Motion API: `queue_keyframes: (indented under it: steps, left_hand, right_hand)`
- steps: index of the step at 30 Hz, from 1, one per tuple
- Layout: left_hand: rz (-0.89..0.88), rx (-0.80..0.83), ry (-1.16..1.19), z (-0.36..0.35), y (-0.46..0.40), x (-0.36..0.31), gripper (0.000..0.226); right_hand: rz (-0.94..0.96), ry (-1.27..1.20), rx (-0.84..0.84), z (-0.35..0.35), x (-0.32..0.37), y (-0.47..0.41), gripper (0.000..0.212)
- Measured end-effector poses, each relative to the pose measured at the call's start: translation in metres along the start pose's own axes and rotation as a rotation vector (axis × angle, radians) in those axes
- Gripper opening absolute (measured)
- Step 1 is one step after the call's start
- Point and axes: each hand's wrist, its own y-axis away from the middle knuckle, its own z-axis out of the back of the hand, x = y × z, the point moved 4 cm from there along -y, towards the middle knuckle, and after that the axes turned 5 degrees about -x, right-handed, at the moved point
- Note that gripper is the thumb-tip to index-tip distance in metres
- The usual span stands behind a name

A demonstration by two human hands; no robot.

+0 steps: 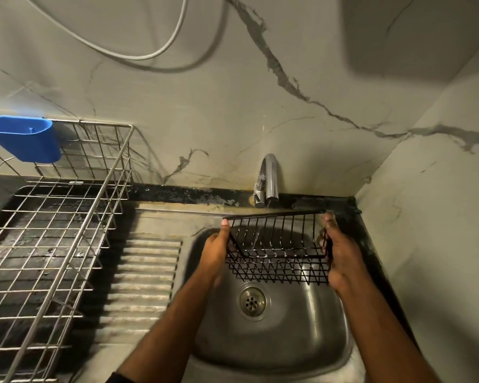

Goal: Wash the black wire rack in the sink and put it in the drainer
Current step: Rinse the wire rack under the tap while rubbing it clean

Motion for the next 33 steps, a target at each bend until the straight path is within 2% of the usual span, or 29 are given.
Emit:
queue_keyframes:
  steps: [4,6,8,9,11,12,16,19,21,22,23,26,27,33]
  left_hand:
    - [-0.009,0.034,0.092,0.006,0.000,-0.009,0.041]
    - [-0.025,0.054,0.105,0.005,-0.002,-0.009,0.034]
    - [-0.051,0.080,0.091,0.004,0.000,-0.011,0.038]
    - [-0.059,0.087,0.086,0.004,0.000,-0.011,0.050]
    - [-0.052,0.110,0.051,0.003,-0.004,-0.011,0.082]
    - [-0.070,0.101,0.001,0.002,-0.004,-0.013,0.082]
    - [-0.192,0.036,-0.173,-0.001,-0.012,-0.019,0.057]
    - [-0.237,-0.011,-0.187,-0.001,-0.016,-0.023,0.056]
    - [-0.250,-0.035,-0.206,-0.002,-0.018,-0.024,0.057]
    - [-0.259,-0.032,-0.224,-0.003,-0.018,-0.024,0.056]
    - [-0.263,-0.026,-0.242,-0.004,-0.018,-0.023,0.054]
    - [-0.309,-0.012,-0.288,-0.009,-0.013,-0.025,0.045]
    - [-0.319,-0.014,-0.287,-0.010,-0.013,-0.024,0.045]
    - [-0.310,-0.042,-0.232,-0.015,-0.011,-0.019,0.059]
  right_hand:
    - [-0.031,-0.054,0.033,0.000,0.002,-0.012,0.023]
    - [-0.051,-0.031,0.016,0.000,-0.001,-0.023,0.037]
    - [-0.039,0.036,0.006,-0.003,-0.002,-0.032,0.069]
    - [-0.022,0.068,0.013,-0.005,-0.002,-0.033,0.079]
    - [0.044,0.142,0.029,-0.009,0.001,-0.030,0.085]
    - [0.084,0.194,0.042,-0.011,0.002,-0.029,0.084]
    - [0.270,0.392,0.064,-0.018,0.001,-0.026,0.088]
    - [0.297,0.423,0.057,-0.019,0.000,-0.030,0.072]
    - [0.309,0.439,0.048,-0.017,0.002,-0.032,0.045]
    - [0.322,0.442,0.042,-0.015,0.000,-0.035,0.040]
    - [0.332,0.443,0.027,-0.013,-0.001,-0.038,0.045]
    - [0.315,0.434,-0.018,-0.004,-0.008,-0.043,0.089]
    - [0.309,0.439,-0.018,-0.002,-0.009,-0.043,0.094]
    - [0.278,0.412,-0.023,0.010,-0.015,-0.045,0.086]
